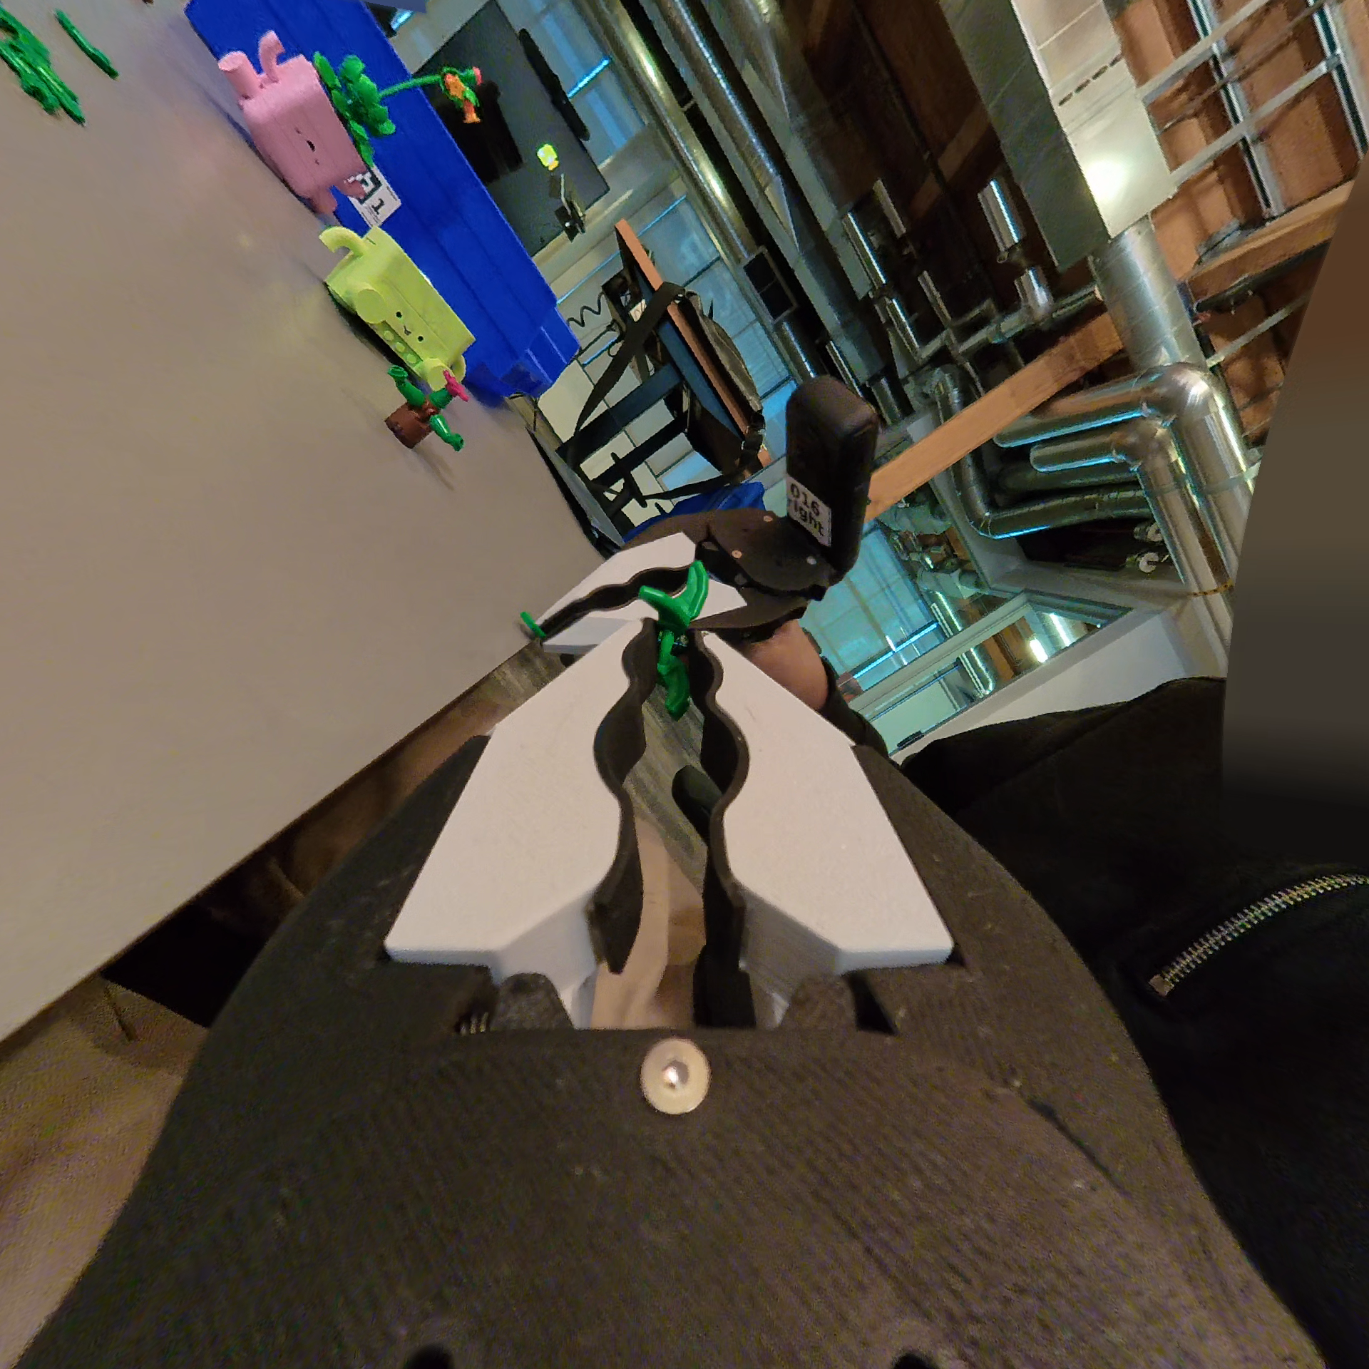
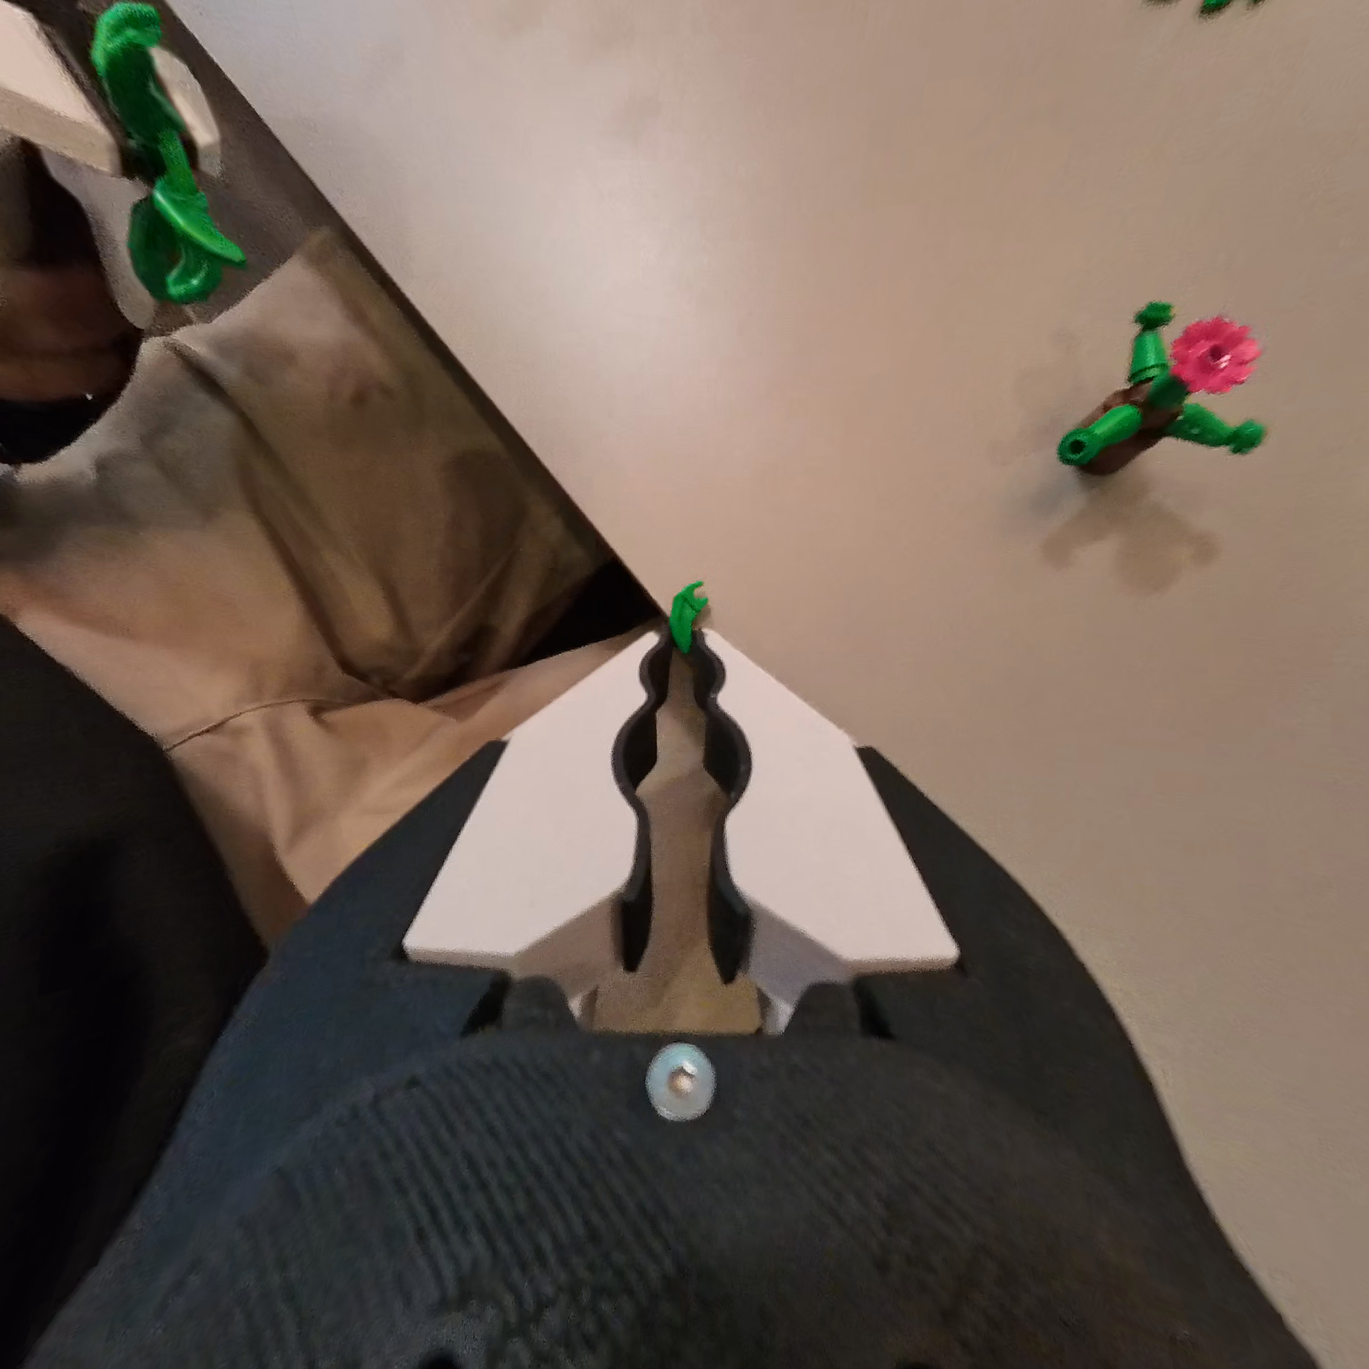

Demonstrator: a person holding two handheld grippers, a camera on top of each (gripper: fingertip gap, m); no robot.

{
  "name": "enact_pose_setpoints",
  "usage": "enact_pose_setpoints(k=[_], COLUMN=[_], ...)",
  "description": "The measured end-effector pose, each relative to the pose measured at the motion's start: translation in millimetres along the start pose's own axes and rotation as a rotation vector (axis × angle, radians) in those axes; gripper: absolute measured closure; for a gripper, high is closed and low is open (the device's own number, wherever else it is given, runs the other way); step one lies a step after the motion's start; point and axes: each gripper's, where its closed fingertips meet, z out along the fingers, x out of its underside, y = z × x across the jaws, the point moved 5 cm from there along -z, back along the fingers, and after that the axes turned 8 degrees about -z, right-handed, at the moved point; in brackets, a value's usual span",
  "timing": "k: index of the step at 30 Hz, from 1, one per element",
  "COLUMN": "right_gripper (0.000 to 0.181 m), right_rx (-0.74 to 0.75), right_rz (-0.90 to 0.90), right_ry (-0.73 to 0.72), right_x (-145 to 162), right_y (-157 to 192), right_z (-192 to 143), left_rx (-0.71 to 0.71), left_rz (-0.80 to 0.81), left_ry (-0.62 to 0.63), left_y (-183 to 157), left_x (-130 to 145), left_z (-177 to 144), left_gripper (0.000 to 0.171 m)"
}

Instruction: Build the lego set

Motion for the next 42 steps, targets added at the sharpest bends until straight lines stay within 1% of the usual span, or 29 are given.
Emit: enact_pose_setpoints(k=[6, 11, 12, 15, 18, 21, 23, 26, 30, 37, 42], right_gripper=[0.177, 0.169, 0.166, 0.169, 0.171, 0.174, 0.173, 0.166, 0.166, 0.167, 0.169], right_rx=[0.031, 0.05, 0.06, 0.106, 0.099, 0.052, 0.008, -0.054, -0.103, -0.111, -0.135], right_rz=[0.013, 0.001, -0.004, -0.001, 0.022, 0.034, 0.039, 0.062, 0.049, 0.039, 0.074], right_ry=[0.002, -0.005, -0.017, -0.063, -0.114, -0.19, -0.224, -0.206, -0.18, -0.147, -0.169], right_x=[0, 1, 0, 2, 7, 9, 11, 19, 22, 26, 36], right_y=[2, 4, 3, 0, 1, 11, 20, 33, 48, 54, 68], right_z=[0, -2, -5, -16, -25, -29, -26, -9, 10, 8, 3], left_rx=[0.023, 0.031, 0.03, 0.03, 0.03, 0.03, 0.028, 0.028, 0.025, 0.025, -0.027], left_rz=[-0.023, -0.028, -0.027, -0.027, -0.026, -0.025, -0.022, -0.022, -0.016, -0.006, 0.007], left_ry=[-0.009, -0.014, -0.015, -0.019, -0.024, -0.027, -0.028, -0.032, -0.041, -0.069, -0.112], left_y=[-1, -2, -2, -2, -2, -3, -3, -2, -3, -9, -14], left_x=[-2, -3, -3, -4, -4, -5, -5, -6, -8, -10, 5], left_z=[-1, -2, -2, -3, -4, -4, -4, -5, -7, -17, -41], left_gripper=[0.167, 0.166, 0.167, 0.167, 0.167, 0.167, 0.167, 0.167, 0.166, 0.167, 0.166])
